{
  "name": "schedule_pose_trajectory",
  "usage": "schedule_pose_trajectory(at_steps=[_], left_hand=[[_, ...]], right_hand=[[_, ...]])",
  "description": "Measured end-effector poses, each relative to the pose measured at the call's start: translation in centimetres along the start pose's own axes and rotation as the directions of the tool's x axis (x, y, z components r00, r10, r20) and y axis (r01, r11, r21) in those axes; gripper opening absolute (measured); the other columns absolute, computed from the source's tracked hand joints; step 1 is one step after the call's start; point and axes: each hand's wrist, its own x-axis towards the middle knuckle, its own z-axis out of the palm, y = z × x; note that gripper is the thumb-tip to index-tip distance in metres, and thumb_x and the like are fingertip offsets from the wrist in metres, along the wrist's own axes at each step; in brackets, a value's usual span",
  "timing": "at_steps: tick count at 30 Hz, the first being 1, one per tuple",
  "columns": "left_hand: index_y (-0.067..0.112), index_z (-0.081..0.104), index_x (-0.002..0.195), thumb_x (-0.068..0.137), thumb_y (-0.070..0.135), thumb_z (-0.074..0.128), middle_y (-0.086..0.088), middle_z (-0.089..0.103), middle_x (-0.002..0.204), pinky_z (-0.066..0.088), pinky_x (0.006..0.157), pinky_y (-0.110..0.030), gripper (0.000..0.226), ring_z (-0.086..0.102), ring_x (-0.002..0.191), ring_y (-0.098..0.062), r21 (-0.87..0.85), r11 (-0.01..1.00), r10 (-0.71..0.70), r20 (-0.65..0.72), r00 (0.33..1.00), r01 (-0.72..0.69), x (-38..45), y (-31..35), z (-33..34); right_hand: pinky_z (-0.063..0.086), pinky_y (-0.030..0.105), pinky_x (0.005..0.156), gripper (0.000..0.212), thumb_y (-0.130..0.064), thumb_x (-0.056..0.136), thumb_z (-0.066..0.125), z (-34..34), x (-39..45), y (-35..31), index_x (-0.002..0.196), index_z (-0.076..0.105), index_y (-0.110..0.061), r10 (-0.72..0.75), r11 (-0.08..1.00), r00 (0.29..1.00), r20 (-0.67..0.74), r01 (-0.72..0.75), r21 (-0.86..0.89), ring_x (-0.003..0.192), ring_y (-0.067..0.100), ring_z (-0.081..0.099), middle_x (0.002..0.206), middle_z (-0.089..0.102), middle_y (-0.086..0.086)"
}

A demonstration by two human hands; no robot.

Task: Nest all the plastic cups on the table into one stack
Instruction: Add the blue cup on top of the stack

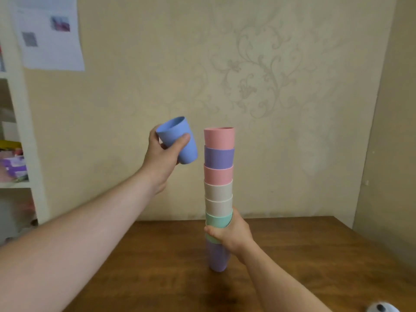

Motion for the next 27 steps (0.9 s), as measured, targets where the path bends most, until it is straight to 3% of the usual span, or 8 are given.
schedule_pose_trajectory(at_steps=[3,6,10,12,15,20,27], left_hand=[[0.036,0.045,0.140,0.094,0.034,0.082,0.011,0.069,0.125,0.062,0.103,-0.047,0.060,0.073,0.112,-0.012,-0.089,0.988,0.127,-0.003,0.992,-0.127,0.7,5.8,2.8],[0.037,0.050,0.137,0.083,0.041,0.088,0.008,0.073,0.123,0.063,0.103,-0.045,0.066,0.076,0.111,-0.011,-0.062,0.979,0.195,0.049,0.980,-0.192,0.8,9.2,5.1],[0.030,0.051,0.142,0.088,0.032,0.090,0.011,0.072,0.115,0.059,0.071,-0.015,0.067,0.074,0.085,0.007,0.094,0.979,0.171,0.122,0.978,-0.183,0.6,9.8,7.6],[0.035,0.050,0.135,0.087,0.029,0.091,0.008,0.073,0.116,0.060,0.070,-0.018,0.063,0.075,0.089,-0.002,0.184,0.978,0.063,0.179,0.982,-0.096,0.4,8.3,8.0],[0.030,0.058,0.137,0.086,0.026,0.092,0.001,0.076,0.124,0.064,0.085,-0.034,0.062,0.077,0.105,-0.017,0.259,0.966,-0.081,0.244,0.966,0.015,0.1,5.7,8.0],[0.023,0.060,0.137,0.089,0.037,0.088,0.003,0.078,0.120,0.060,0.062,-0.023,0.057,0.078,0.093,-0.012,0.209,0.977,-0.078,0.189,0.979,0.038,0.1,4.1,8.6],[0.026,0.047,0.142,0.093,0.036,0.082,0.001,0.074,0.123,0.063,0.082,-0.035,0.061,0.076,0.101,-0.017,0.136,0.990,0.024,0.178,0.984,-0.048,-0.1,1.6,8.5]], right_hand=[[0.062,0.041,0.095,0.066,-0.045,0.066,0.096,0.2,-1.2,-0.3,0.119,0.056,-0.040,-0.001,1.000,1.000,0.003,0.001,-0.002,0.103,0.015,0.071,0.115,0.072,-0.010],[0.063,0.041,0.095,0.068,-0.049,0.062,0.095,0.2,-1.7,-0.3,0.118,0.059,-0.040,0.001,1.000,1.000,0.004,-0.001,0.003,0.102,0.013,0.072,0.114,0.073,-0.011],[0.062,0.040,0.096,0.066,-0.044,0.064,0.097,0.0,-2.1,-0.3,0.117,0.057,-0.041,0.003,1.000,1.000,0.016,-0.003,0.017,0.102,0.012,0.071,0.113,0.071,-0.013],[0.062,0.040,0.096,0.066,-0.045,0.064,0.097,0.1,-2.0,-0.2,0.117,0.057,-0.041,-0.002,1.000,1.000,0.020,0.002,0.019,0.103,0.013,0.071,0.114,0.071,-0.012],[0.062,0.042,0.097,0.069,-0.046,0.062,0.096,0.1,-1.9,-0.1,0.118,0.057,-0.041,-0.011,1.000,0.999,0.032,0.010,0.027,0.104,0.013,0.071,0.114,0.071,-0.013],[0.063,0.043,0.098,0.072,-0.049,0.059,0.095,0.1,-1.5,0.3,0.120,0.057,-0.041,-0.027,0.998,0.999,0.047,0.024,0.057,0.105,0.013,0.071,0.116,0.071,-0.013],[0.063,0.043,0.097,0.066,-0.040,0.065,0.099,-0.1,-1.1,0.8,0.116,0.057,-0.041,-0.034,0.995,0.998,0.057,0.028,0.098,0.104,0.011,0.071,0.115,0.072,-0.012]])
